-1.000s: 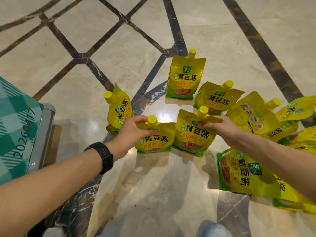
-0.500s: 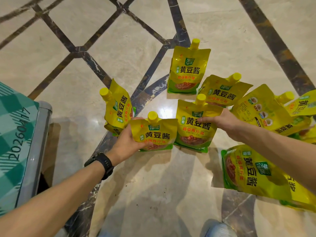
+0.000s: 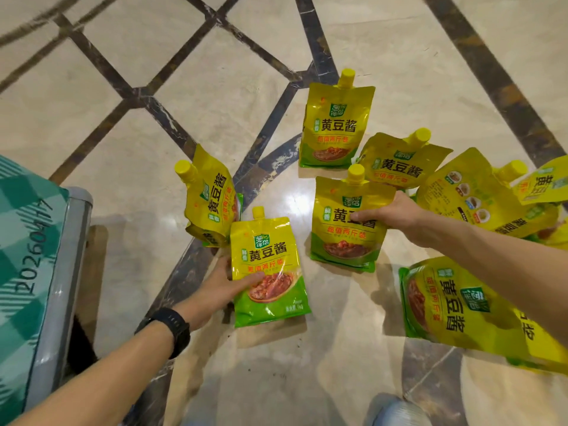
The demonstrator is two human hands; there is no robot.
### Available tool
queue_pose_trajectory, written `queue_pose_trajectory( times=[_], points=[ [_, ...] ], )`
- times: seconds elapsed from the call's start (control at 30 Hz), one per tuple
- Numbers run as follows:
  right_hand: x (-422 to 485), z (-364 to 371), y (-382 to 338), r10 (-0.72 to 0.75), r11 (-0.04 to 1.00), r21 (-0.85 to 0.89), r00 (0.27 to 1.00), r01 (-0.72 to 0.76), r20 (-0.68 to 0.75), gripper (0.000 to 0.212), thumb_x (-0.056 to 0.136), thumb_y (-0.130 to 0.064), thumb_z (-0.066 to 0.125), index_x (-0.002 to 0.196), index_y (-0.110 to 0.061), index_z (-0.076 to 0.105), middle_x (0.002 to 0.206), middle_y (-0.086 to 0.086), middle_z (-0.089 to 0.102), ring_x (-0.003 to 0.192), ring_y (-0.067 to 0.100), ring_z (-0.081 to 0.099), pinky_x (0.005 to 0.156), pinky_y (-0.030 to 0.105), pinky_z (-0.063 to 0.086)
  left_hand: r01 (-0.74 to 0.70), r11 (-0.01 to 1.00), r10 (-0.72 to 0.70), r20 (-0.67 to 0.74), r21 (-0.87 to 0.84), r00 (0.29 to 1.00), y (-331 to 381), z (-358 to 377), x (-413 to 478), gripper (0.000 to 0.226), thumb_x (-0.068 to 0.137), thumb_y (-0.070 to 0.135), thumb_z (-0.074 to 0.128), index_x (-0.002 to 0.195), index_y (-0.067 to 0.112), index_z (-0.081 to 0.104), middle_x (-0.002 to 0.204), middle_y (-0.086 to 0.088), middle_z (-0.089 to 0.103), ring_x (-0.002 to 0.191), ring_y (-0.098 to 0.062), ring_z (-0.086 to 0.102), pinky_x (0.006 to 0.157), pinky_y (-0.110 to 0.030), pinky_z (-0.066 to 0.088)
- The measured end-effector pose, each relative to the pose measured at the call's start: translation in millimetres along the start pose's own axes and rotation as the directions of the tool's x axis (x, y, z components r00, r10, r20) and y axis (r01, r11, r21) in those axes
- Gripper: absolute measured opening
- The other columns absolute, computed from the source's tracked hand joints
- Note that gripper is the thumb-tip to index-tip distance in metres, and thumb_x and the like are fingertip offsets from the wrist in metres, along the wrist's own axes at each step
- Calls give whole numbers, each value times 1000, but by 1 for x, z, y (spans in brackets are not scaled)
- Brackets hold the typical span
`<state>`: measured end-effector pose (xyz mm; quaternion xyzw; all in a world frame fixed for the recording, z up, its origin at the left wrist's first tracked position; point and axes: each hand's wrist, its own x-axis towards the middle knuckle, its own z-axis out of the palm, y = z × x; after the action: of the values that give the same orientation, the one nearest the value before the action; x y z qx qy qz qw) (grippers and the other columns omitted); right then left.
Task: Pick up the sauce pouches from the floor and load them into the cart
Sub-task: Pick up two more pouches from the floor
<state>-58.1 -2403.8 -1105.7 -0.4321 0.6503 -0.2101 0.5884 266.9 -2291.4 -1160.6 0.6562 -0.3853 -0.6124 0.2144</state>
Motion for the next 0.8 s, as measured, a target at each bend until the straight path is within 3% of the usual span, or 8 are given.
queue_pose_trajectory(
  times=[0.13, 0.23, 0.37, 0.43, 0.57, 0.67, 0.77, 0.8],
  points=[
    [2, -10, -6, 118, 993, 19, 993, -118, 14, 79, 56, -22, 87, 128, -18, 54, 115, 3, 69, 104, 25, 66, 85, 41, 54, -64, 997, 65, -15, 45, 998, -4, 5, -1, 82, 75, 16, 86, 142, 19, 37, 120, 18, 60, 99, 13, 60, 81, -13, 54],
    [-2, -17, -17, 181, 983, 3, 982, -181, 56, 70, 58, -22, 83, 123, -13, 60, 106, 7, 74, 96, 25, 71, 77, 36, 56, -64, 996, 65, -19, 55, 998, -6, 3, 2, 85, 75, 22, 86, 144, 18, 37, 122, 15, 60, 105, 8, 58, 100, -30, 52],
    [-5, -8, -19, 230, 972, -81, 959, -220, 163, 45, 69, -26, 78, 111, -18, 66, 103, 6, 75, 96, 24, 70, 84, 38, 55, -78, 995, 80, -32, 59, 996, -9, 4, 2, 84, 76, 22, 85, 144, 19, 37, 121, 13, 58, 104, 5, 56, 84, -14, 48],
    [-3, 6, -7, 251, 968, -75, 952, -241, 174, 40, 78, -27, 76, 115, -17, 65, 105, 6, 75, 95, 24, 69, 83, 38, 55, -69, 996, 71, -32, 55, 997, -11, 4, 4, 86, 76, 24, 86, 145, 19, 36, 127, 10, 59, 109, 0, 57, 86, -17, 47],
    [2, 37, 31, 279, 960, 1, 955, -280, 98, 65, 68, -26, 86, 125, -22, 55, 113, 2, 71, 102, 27, 67, 81, 39, 52, -66, 995, 70, -49, 72, 996, -15, 3, 7, 89, 73, 29, 87, 146, 21, 36, 128, 11, 59, 113, -5, 57, 87, -19, 46],
    [0, 37, 45, 313, 948, 29, 946, -316, 80, 67, 59, -25, 88, 118, -8, 63, 102, 9, 76, 94, 28, 72, 83, 39, 57, -65, 996, 68, -48, 63, 997, -15, 4, 8, 91, 73, 31, 87, 147, 23, 35, 127, 13, 59, 109, -1, 57, 86, -18, 46],
    [-12, 34, 48, 348, 929, 66, 921, -364, 177, 47, 73, -21, 80, 115, -5, 68, 98, 11, 76, 81, 24, 74, 63, 29, 58, -68, 996, 71, -50, 61, 996, -15, 4, 7, 90, 74, 29, 86, 148, 22, 34, 121, 19, 57, 103, 9, 53, 80, -12, 44],
    [-15, 35, 51, 346, 929, 60, 916, -365, 204, 44, 75, -21, 79, 116, -8, 68, 98, 10, 77, 82, 23, 74, 65, 29, 58, -68, 996, 71, -49, 61, 996, -15, 4, 7, 89, 75, 28, 86, 147, 22, 35, 117, 22, 55, 101, 11, 52, 78, -10, 43]
  ],
)
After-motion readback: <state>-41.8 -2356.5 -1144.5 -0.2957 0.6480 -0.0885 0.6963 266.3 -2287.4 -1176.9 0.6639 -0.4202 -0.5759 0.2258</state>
